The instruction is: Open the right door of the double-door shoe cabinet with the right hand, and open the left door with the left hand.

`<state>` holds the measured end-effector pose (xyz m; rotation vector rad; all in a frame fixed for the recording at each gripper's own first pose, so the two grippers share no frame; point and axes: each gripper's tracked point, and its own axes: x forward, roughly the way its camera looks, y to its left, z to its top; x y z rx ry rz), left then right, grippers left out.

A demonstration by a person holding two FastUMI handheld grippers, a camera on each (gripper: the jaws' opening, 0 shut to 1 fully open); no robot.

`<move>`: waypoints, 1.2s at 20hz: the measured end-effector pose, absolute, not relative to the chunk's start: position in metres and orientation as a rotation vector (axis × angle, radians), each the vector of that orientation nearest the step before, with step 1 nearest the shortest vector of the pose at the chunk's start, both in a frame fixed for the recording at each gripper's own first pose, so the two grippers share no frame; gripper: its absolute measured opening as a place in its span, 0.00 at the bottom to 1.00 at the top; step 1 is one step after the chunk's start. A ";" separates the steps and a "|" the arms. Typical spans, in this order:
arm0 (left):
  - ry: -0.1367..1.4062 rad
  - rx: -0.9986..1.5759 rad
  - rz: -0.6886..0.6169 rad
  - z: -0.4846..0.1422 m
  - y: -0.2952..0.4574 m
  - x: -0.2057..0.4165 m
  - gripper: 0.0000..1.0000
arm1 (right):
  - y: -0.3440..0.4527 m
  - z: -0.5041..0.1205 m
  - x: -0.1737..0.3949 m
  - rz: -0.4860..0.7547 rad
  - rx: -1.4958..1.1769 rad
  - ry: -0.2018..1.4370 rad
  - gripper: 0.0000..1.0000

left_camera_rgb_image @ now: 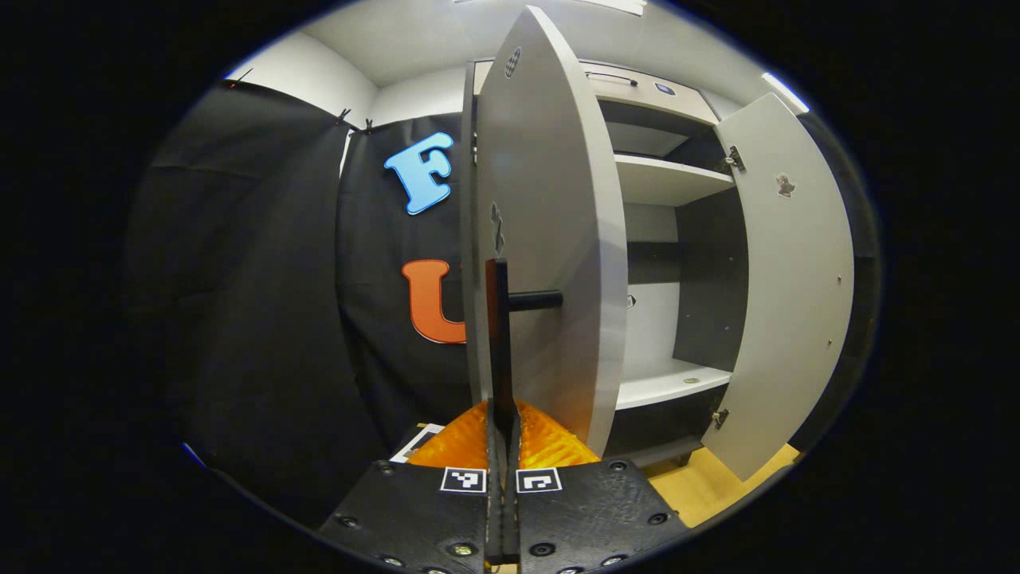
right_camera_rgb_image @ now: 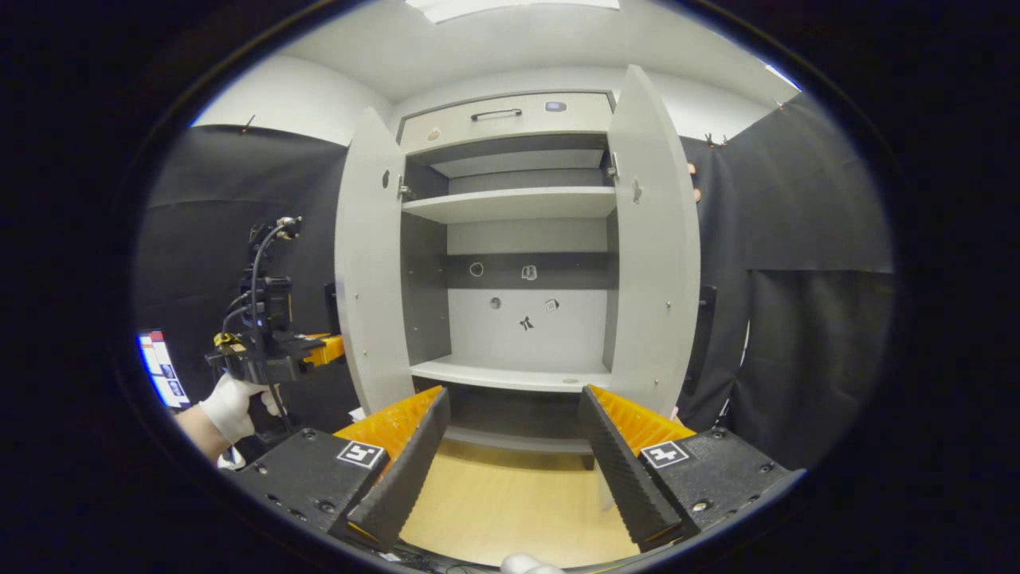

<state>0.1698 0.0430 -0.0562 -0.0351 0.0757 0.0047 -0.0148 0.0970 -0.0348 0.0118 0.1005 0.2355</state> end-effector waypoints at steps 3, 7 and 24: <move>0.070 -0.025 0.016 -0.057 0.060 0.169 0.00 | 0.105 -0.036 -0.013 0.245 0.011 0.104 1.00; 0.064 -0.063 0.000 -0.058 0.081 0.172 0.00 | 0.115 -0.036 -0.013 0.258 0.009 0.105 1.00; 0.075 -0.043 -0.032 -0.061 0.099 0.150 0.00 | 0.109 -0.027 -0.040 0.191 -0.004 0.087 1.00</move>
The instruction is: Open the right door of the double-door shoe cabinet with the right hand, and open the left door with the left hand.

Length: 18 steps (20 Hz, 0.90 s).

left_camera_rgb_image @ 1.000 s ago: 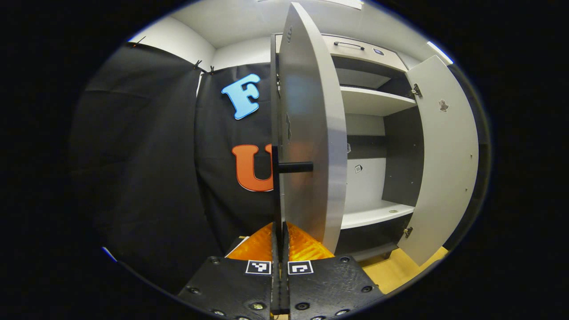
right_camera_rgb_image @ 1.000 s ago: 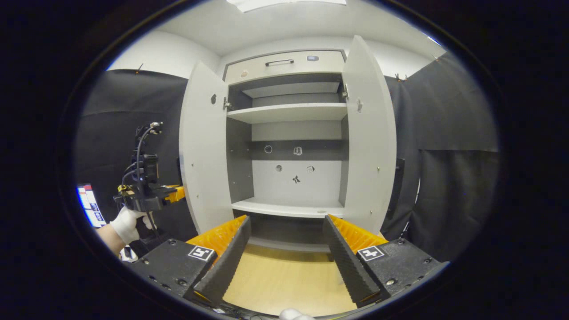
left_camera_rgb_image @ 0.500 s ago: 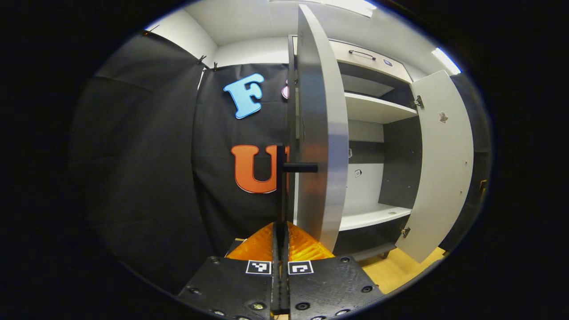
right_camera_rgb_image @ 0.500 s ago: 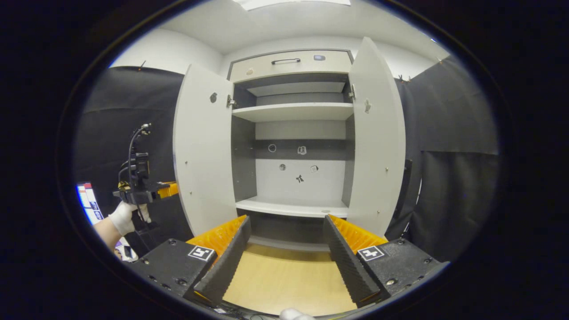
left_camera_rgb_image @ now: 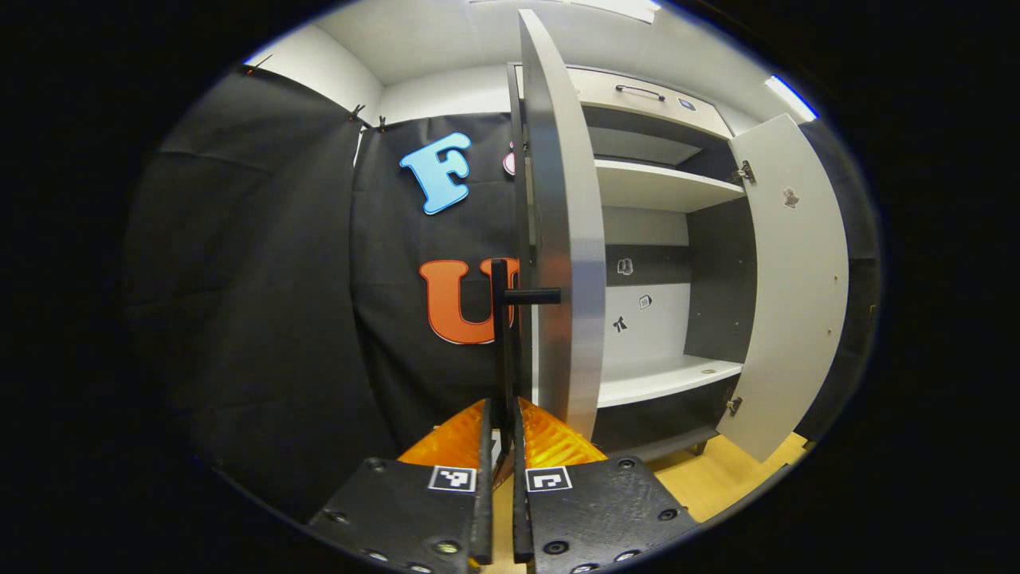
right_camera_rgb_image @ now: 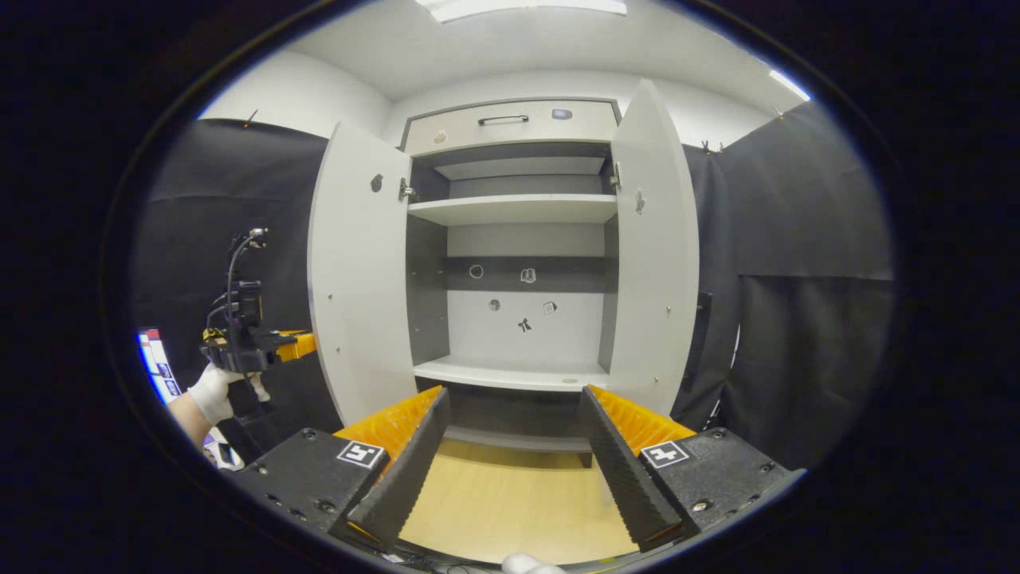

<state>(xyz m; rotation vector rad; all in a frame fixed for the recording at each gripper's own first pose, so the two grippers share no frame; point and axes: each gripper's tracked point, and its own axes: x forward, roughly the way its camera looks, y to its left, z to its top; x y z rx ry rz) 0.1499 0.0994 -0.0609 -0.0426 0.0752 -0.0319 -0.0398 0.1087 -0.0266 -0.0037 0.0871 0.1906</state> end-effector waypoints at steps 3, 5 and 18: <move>0.108 -0.046 0.020 -0.073 0.116 0.135 0.48 | 0.102 -0.024 -0.046 0.175 0.000 0.080 1.00; 0.127 -0.058 0.041 -0.077 0.119 0.120 0.84 | 0.097 -0.022 -0.050 0.165 -0.004 0.078 1.00; 0.108 -0.034 0.075 -0.044 0.063 0.011 0.97 | 0.060 -0.005 -0.058 0.171 0.012 0.052 1.00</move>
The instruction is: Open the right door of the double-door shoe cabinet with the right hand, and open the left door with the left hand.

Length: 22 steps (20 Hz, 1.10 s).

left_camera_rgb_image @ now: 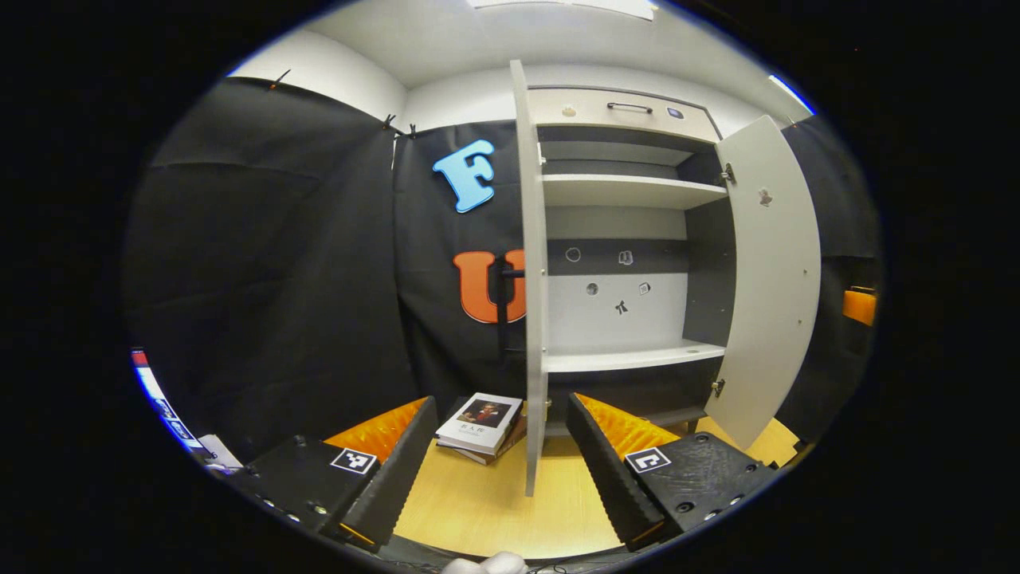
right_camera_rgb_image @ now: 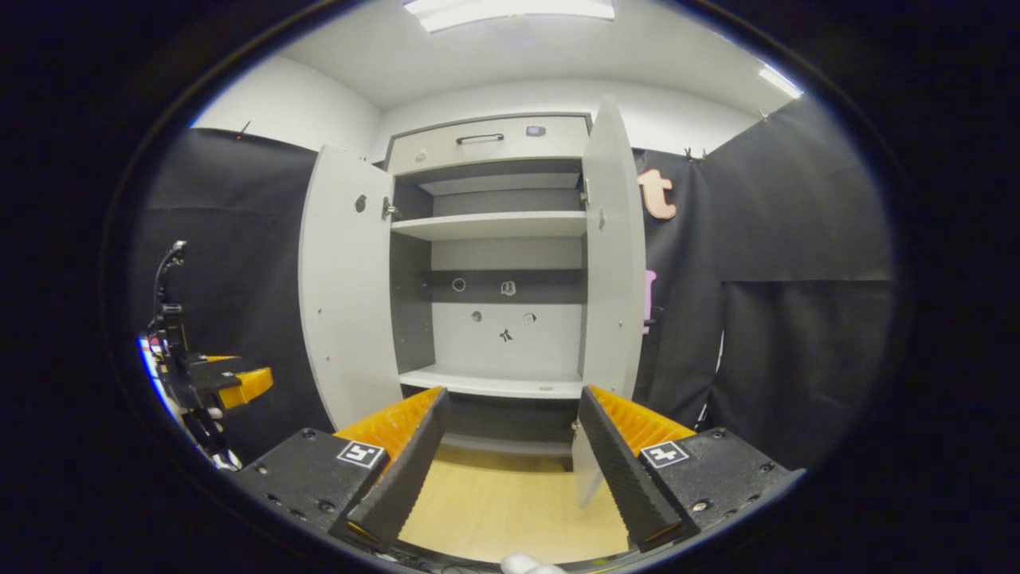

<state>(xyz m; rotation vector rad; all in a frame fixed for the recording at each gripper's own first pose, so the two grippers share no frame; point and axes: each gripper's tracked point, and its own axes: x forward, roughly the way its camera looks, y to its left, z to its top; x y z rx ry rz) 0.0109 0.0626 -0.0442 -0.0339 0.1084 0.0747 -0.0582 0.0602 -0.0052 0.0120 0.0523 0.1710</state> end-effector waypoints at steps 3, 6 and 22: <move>0.083 -0.038 0.062 -0.021 0.032 -0.003 0.97 | 0.042 0.005 -0.060 0.163 0.006 0.032 1.00; 0.055 -0.050 0.047 -0.004 0.002 -0.012 0.96 | 0.022 0.012 -0.060 0.143 0.005 0.023 1.00; 0.068 -0.037 -0.042 0.007 -0.072 -0.041 0.97 | -0.017 0.004 -0.072 0.088 0.035 0.019 1.00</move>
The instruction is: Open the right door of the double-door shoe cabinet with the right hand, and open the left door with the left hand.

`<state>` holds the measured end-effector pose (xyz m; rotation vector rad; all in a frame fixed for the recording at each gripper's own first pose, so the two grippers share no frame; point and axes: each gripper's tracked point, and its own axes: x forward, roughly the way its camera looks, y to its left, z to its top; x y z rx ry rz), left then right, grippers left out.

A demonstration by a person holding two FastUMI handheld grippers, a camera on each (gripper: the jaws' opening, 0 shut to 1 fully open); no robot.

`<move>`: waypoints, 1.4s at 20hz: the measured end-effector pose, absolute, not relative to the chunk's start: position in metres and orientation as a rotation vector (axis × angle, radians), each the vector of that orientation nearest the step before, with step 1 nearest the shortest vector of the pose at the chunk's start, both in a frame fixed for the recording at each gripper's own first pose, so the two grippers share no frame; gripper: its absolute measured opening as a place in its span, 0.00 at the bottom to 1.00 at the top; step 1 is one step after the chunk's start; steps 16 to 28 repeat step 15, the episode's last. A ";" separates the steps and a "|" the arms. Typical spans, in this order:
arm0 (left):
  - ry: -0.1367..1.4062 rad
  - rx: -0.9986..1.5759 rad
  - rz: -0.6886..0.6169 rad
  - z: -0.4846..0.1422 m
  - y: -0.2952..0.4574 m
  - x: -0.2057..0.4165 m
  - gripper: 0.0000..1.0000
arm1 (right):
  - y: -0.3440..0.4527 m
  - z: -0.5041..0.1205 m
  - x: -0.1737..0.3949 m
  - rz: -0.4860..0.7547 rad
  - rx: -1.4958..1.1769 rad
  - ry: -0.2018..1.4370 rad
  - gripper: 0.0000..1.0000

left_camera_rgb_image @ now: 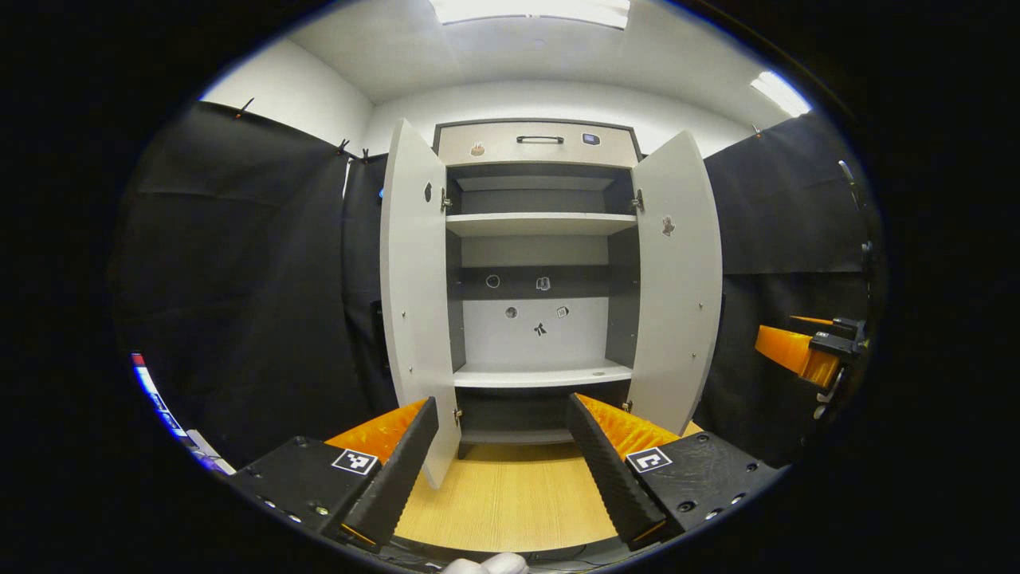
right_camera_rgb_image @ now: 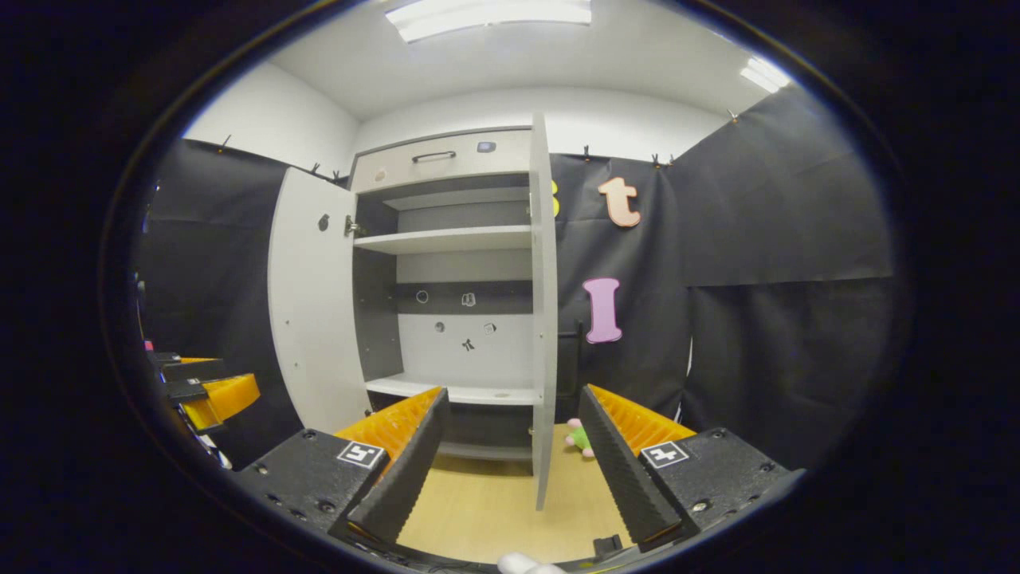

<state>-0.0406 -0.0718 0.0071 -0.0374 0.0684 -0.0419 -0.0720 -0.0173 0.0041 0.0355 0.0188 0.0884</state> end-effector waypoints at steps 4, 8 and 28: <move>0.075 -0.044 -0.028 0.005 -0.066 -0.041 0.97 | -0.014 0.009 -0.070 0.099 0.031 0.005 1.00; 0.082 -0.042 -0.023 0.003 -0.063 -0.042 0.97 | -0.011 0.010 -0.067 0.110 0.027 0.004 1.00; 0.077 -0.048 -0.020 0.006 -0.062 -0.041 0.97 | -0.009 0.014 -0.068 0.109 0.027 -0.005 1.00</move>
